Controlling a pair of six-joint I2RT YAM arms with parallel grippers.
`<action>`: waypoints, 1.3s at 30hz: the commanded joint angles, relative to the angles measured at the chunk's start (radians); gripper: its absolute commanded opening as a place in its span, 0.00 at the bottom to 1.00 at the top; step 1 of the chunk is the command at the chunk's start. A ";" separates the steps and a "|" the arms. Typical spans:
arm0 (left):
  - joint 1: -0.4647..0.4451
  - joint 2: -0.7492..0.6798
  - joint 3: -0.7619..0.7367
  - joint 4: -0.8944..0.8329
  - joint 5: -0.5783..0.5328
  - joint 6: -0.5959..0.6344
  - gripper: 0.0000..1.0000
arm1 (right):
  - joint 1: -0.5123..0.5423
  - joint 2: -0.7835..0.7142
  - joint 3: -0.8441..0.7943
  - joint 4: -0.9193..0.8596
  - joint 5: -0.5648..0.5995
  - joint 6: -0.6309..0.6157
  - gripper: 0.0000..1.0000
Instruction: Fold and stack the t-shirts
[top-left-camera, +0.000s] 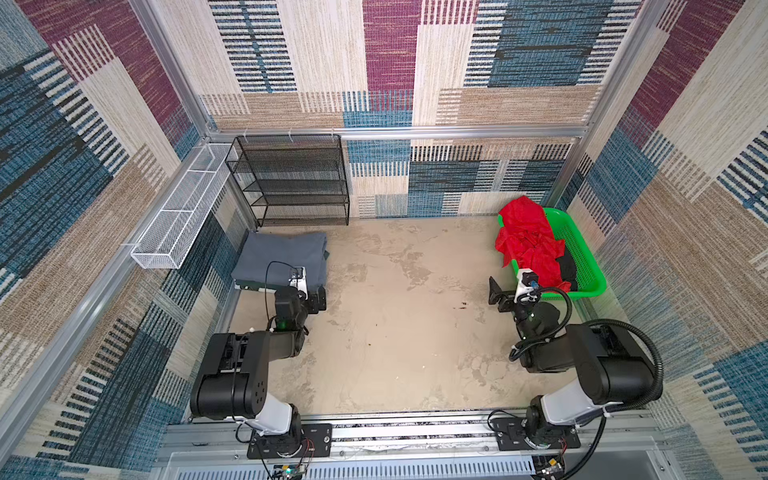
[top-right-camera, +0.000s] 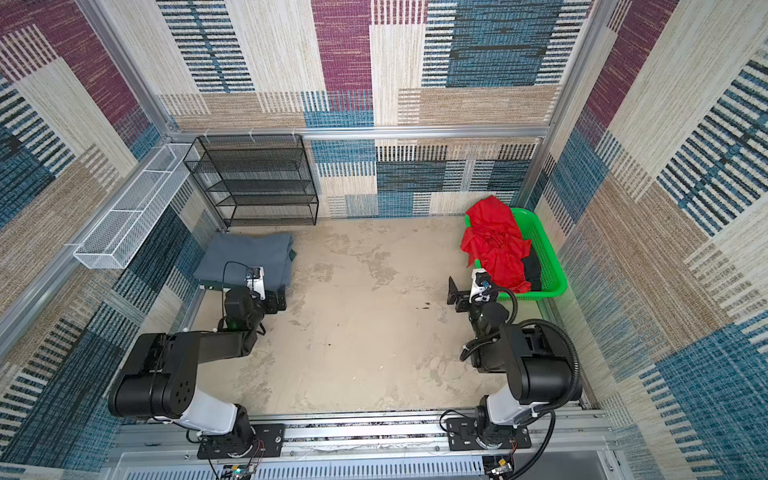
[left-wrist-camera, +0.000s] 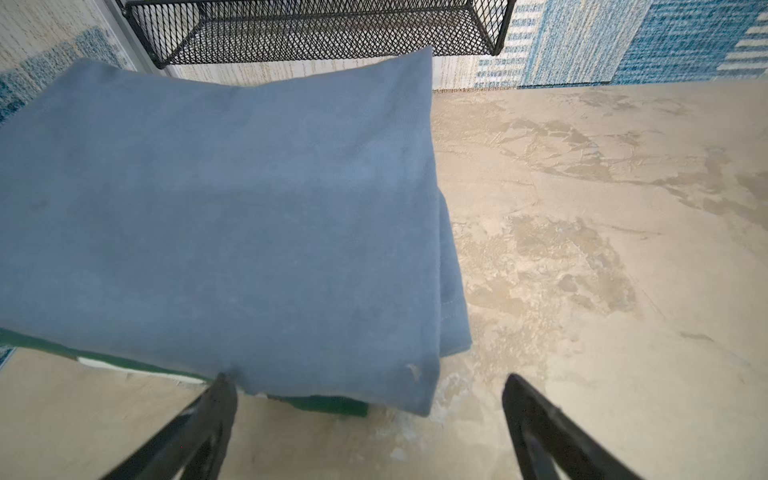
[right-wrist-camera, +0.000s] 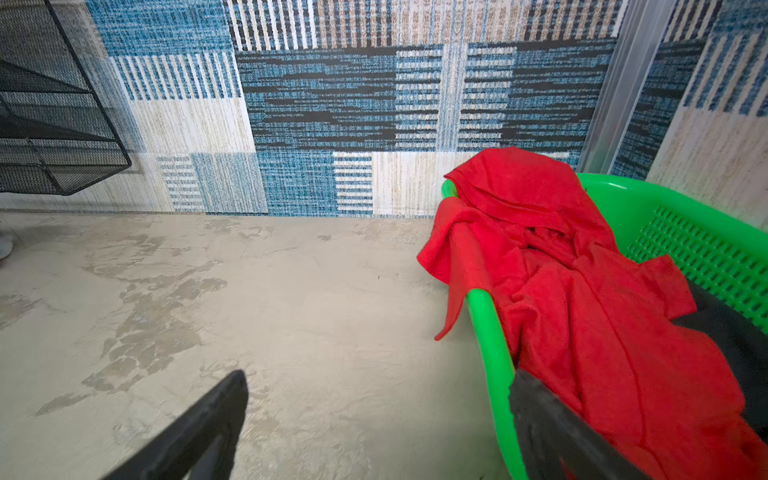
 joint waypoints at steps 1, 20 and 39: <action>0.001 0.001 0.009 0.003 0.007 0.000 1.00 | 0.000 -0.002 -0.002 0.027 0.001 -0.002 0.98; 0.037 0.006 0.018 -0.012 0.051 -0.025 1.00 | -0.007 0.002 0.020 -0.009 -0.006 0.008 0.98; 0.032 -0.096 0.066 -0.205 -0.030 -0.067 1.00 | 0.020 -0.047 0.038 -0.080 0.095 0.003 0.98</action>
